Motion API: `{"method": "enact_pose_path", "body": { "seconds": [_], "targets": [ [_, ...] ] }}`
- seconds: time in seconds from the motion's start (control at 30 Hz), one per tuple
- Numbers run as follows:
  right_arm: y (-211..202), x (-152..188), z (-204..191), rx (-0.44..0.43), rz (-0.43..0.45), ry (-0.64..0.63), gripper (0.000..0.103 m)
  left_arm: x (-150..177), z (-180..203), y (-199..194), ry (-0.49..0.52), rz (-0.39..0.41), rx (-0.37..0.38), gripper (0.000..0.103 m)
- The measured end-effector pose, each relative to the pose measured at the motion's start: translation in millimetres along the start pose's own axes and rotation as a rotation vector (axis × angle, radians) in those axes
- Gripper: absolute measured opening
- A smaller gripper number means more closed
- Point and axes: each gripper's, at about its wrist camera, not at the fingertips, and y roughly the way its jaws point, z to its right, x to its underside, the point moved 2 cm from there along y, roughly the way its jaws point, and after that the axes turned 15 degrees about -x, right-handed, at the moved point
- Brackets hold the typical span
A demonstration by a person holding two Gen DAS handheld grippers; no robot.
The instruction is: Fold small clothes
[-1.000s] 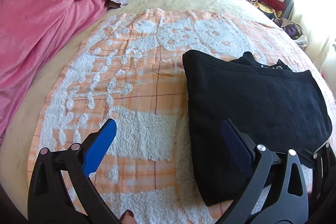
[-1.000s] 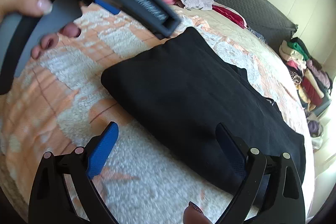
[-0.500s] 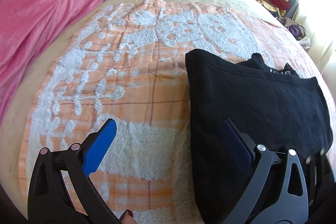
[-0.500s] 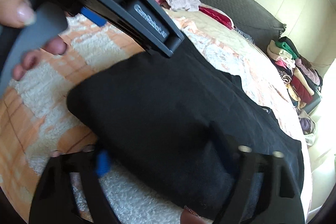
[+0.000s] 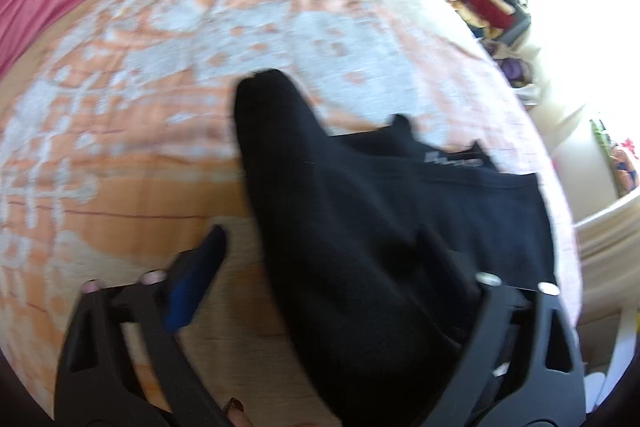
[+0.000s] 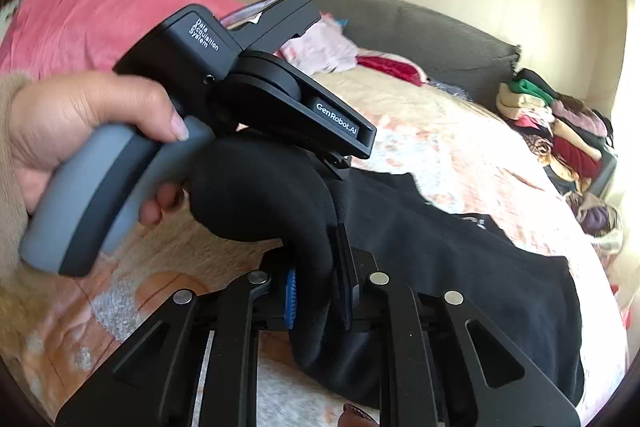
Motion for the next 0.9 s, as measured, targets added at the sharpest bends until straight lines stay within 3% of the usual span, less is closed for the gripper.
{"method": "enact_pose_path", "body": {
  "seconds": [0.03, 0.23, 0.53, 0.9],
  "targets": [
    [-7, 0, 5, 0.005, 0.02, 0.016, 0.013, -2, 10, -5, 0.009, 0.007, 0.019, 0.053],
    [-42, 4, 25, 0.026, 0.102, 0.082, 0.007, -9, 63, -33, 0.089, 0.075, 0.018, 0.026],
    [-88, 16, 51, 0.058, 0.193, 0.185, 0.007, -13, 124, -58, 0.18, 0.128, 0.0, 0.023],
    [-125, 43, 87, 0.087, 0.24, 0.351, 0.007, -4, 192, -55, 0.252, 0.124, 0.013, 0.023]
  ]
}}
